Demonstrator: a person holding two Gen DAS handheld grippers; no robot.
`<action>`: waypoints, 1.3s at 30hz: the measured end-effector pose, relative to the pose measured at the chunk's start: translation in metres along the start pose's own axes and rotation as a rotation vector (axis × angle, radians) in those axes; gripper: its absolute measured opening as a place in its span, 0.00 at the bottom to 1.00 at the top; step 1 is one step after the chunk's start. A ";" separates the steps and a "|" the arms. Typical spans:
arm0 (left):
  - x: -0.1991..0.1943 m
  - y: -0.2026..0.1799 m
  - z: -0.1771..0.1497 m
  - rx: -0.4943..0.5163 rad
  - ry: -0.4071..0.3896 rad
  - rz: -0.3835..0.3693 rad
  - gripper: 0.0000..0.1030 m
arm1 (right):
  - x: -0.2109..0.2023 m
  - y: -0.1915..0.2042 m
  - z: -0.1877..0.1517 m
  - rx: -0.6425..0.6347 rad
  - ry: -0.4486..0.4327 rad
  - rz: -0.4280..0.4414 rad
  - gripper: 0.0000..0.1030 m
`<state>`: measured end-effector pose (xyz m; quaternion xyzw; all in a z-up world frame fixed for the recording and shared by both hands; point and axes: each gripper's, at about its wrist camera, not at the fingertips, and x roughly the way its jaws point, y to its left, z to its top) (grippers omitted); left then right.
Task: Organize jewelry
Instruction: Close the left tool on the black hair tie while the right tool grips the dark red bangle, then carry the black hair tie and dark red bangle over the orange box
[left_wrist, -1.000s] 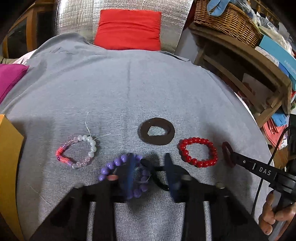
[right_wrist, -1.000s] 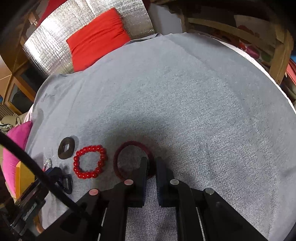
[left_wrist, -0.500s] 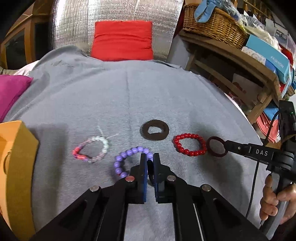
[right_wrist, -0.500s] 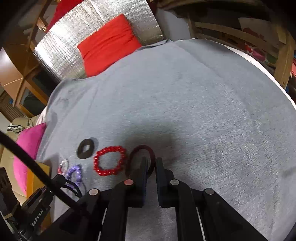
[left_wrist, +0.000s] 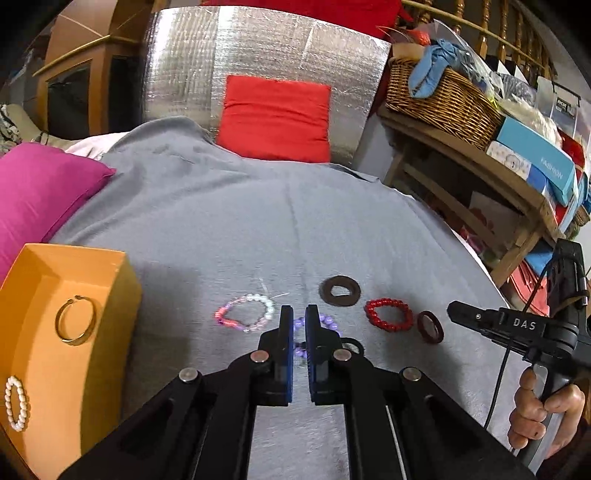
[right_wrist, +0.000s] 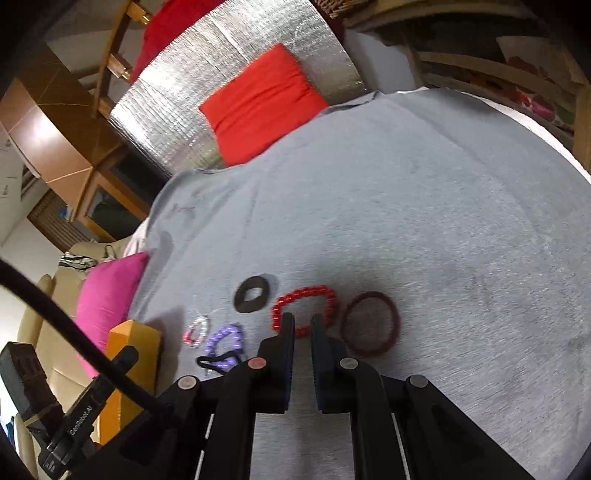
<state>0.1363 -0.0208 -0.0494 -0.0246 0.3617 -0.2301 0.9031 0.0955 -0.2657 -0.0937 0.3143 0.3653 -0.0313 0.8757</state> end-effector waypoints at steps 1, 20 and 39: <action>-0.001 0.003 0.000 -0.009 0.000 0.006 0.06 | -0.001 0.002 -0.001 0.001 -0.005 0.007 0.09; 0.063 -0.018 -0.014 0.011 0.152 -0.056 0.54 | 0.024 -0.057 0.018 0.082 0.053 -0.201 0.37; 0.045 -0.006 -0.014 0.054 0.130 -0.070 0.05 | 0.026 -0.025 0.013 -0.092 0.016 -0.218 0.06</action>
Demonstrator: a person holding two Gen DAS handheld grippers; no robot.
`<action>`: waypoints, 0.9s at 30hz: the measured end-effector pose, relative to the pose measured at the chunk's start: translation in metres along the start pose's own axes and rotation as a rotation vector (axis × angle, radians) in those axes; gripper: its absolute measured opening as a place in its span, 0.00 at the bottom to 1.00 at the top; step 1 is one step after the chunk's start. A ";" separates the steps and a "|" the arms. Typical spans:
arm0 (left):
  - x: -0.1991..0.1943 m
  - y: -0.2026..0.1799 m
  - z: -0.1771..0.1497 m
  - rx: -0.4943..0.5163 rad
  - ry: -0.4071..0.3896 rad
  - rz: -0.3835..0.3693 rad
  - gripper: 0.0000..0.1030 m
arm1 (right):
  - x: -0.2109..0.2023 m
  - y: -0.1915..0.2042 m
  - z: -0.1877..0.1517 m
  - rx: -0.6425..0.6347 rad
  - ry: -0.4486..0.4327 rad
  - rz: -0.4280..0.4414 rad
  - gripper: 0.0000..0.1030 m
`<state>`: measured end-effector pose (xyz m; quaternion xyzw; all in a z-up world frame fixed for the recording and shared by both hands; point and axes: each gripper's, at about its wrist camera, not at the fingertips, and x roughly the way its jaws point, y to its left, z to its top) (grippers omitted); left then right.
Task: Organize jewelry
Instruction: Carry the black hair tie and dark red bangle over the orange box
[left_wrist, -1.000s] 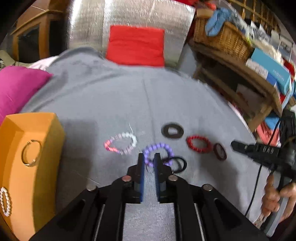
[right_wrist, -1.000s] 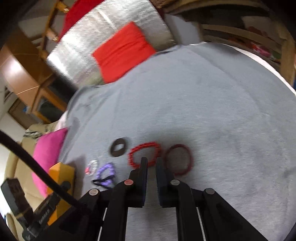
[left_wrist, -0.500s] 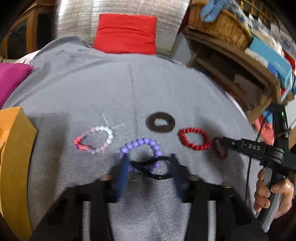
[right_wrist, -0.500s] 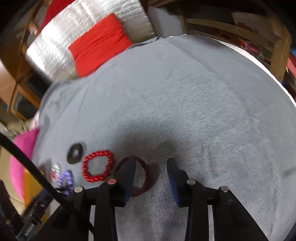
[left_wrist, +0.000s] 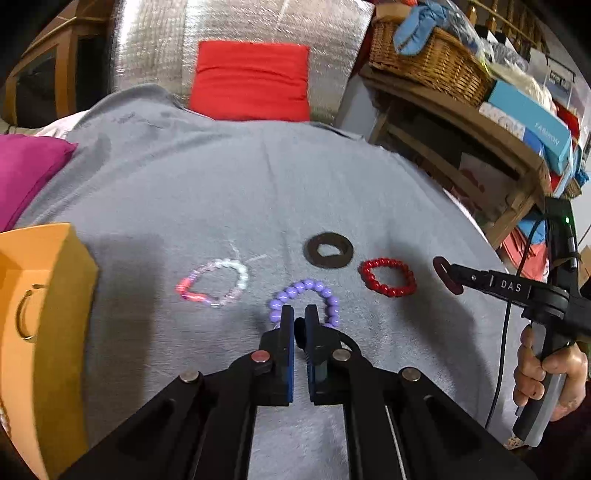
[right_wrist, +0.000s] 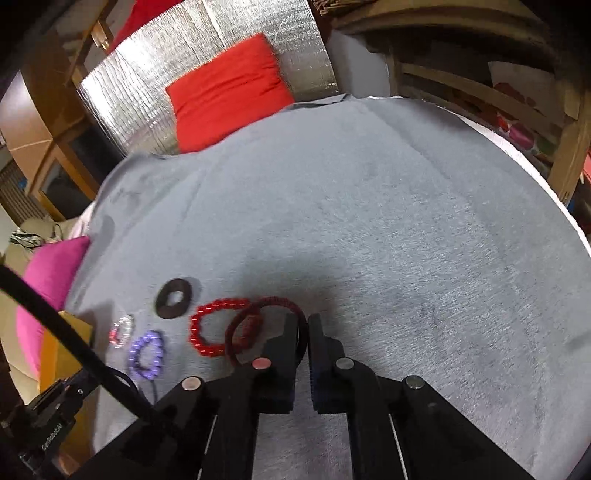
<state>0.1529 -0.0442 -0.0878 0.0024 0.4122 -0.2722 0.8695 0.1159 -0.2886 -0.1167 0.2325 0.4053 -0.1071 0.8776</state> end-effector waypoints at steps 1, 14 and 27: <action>-0.007 0.005 0.001 -0.012 -0.013 0.001 0.05 | -0.004 -0.001 -0.001 -0.001 -0.004 0.007 0.06; -0.112 0.034 0.017 -0.140 -0.259 0.013 0.05 | -0.031 0.062 -0.012 -0.089 -0.065 0.226 0.06; -0.173 0.153 -0.006 -0.356 -0.307 0.316 0.05 | -0.036 0.204 -0.053 -0.341 -0.011 0.402 0.06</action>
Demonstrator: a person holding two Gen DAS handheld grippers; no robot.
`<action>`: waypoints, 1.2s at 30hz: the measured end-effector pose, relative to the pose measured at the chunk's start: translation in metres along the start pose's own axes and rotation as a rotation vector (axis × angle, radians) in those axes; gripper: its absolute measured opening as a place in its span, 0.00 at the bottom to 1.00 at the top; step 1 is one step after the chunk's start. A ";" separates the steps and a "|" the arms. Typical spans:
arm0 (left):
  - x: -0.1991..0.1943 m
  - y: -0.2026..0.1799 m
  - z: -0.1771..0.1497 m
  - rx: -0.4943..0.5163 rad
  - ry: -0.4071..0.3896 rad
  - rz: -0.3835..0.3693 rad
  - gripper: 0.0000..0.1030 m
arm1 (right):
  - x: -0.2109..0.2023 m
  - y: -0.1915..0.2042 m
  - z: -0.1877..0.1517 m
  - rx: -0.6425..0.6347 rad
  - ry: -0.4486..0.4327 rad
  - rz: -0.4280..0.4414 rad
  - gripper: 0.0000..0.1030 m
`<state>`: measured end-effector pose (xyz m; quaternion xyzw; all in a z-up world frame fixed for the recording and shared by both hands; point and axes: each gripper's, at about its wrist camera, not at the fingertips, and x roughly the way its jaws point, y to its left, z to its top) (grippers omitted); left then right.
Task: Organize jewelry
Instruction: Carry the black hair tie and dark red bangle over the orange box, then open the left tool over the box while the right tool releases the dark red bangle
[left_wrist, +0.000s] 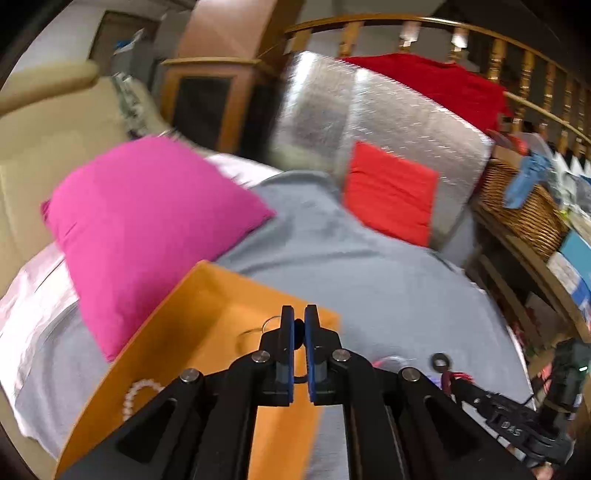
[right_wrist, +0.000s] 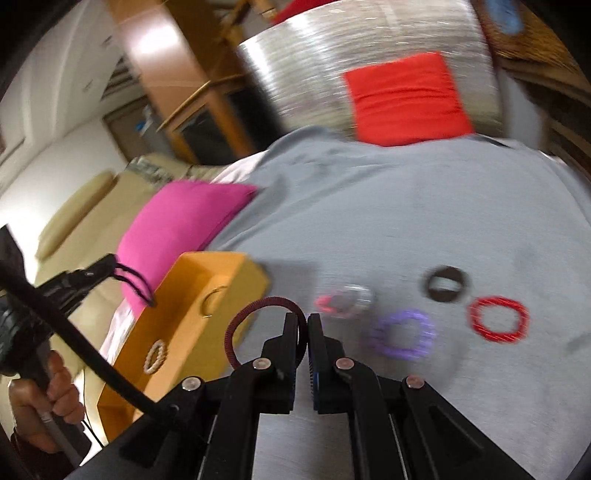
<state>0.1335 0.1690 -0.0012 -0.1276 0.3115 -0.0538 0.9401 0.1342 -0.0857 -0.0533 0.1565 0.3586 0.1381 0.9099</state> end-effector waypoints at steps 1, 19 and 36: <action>0.005 0.009 -0.002 -0.008 0.021 0.027 0.05 | 0.009 0.016 0.003 -0.022 0.014 0.011 0.06; 0.050 0.082 -0.010 -0.117 0.158 0.138 0.05 | 0.108 0.149 0.003 -0.370 0.207 -0.046 0.06; 0.040 0.076 -0.003 -0.120 0.147 0.143 0.23 | 0.091 0.132 0.009 -0.312 0.160 -0.005 0.32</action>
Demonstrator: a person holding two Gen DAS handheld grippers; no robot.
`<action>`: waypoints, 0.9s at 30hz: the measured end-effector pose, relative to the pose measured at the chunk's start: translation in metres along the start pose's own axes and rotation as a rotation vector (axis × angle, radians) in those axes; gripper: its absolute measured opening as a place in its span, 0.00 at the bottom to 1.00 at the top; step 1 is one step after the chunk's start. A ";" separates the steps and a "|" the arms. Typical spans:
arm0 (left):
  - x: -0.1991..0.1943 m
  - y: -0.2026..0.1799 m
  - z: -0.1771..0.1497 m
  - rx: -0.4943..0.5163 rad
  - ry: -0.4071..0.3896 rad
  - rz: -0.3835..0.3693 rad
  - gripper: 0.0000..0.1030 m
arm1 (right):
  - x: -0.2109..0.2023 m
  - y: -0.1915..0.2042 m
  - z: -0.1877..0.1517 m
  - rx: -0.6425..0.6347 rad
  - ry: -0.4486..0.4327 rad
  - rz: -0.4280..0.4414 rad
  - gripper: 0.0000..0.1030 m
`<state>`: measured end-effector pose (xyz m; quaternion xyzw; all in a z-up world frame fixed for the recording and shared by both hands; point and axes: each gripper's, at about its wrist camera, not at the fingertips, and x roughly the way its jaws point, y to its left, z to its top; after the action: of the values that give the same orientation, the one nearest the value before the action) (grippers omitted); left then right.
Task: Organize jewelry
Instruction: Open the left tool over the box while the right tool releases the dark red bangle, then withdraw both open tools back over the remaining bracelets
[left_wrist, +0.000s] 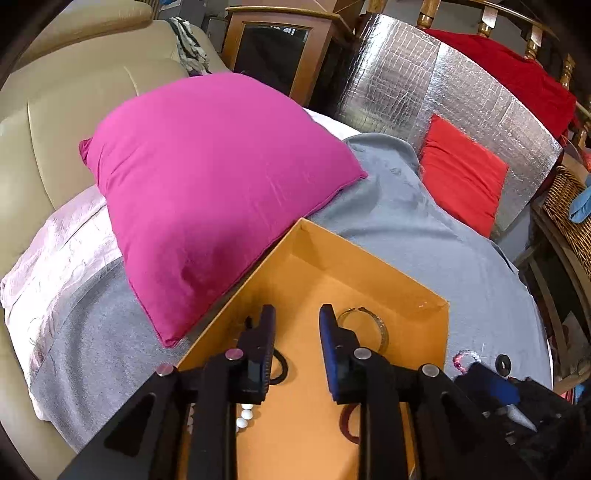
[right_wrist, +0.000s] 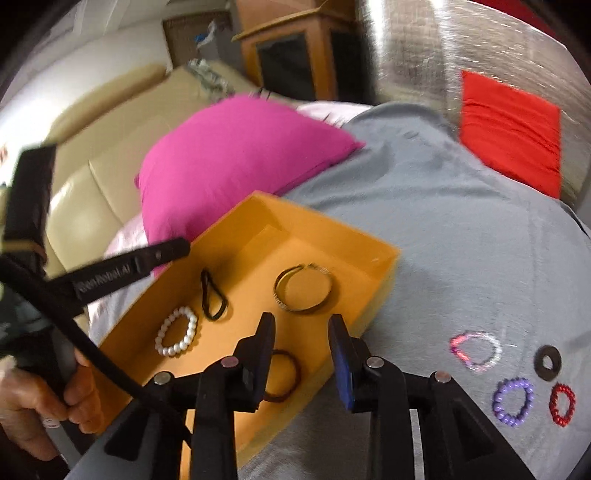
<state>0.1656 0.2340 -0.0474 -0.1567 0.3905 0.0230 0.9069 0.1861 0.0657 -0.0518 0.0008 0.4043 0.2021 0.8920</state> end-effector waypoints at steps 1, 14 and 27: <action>-0.001 -0.004 0.000 0.010 -0.006 -0.002 0.23 | -0.006 -0.006 -0.001 0.016 -0.018 0.000 0.32; -0.046 -0.131 -0.023 0.382 -0.221 -0.122 0.85 | -0.101 -0.130 -0.073 0.227 -0.134 -0.186 0.33; -0.028 -0.236 -0.093 0.549 -0.141 -0.212 0.85 | -0.140 -0.233 -0.128 0.467 -0.155 -0.301 0.47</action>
<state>0.1199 -0.0161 -0.0246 0.0563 0.2996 -0.1673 0.9376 0.0946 -0.2196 -0.0753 0.1617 0.3663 -0.0319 0.9158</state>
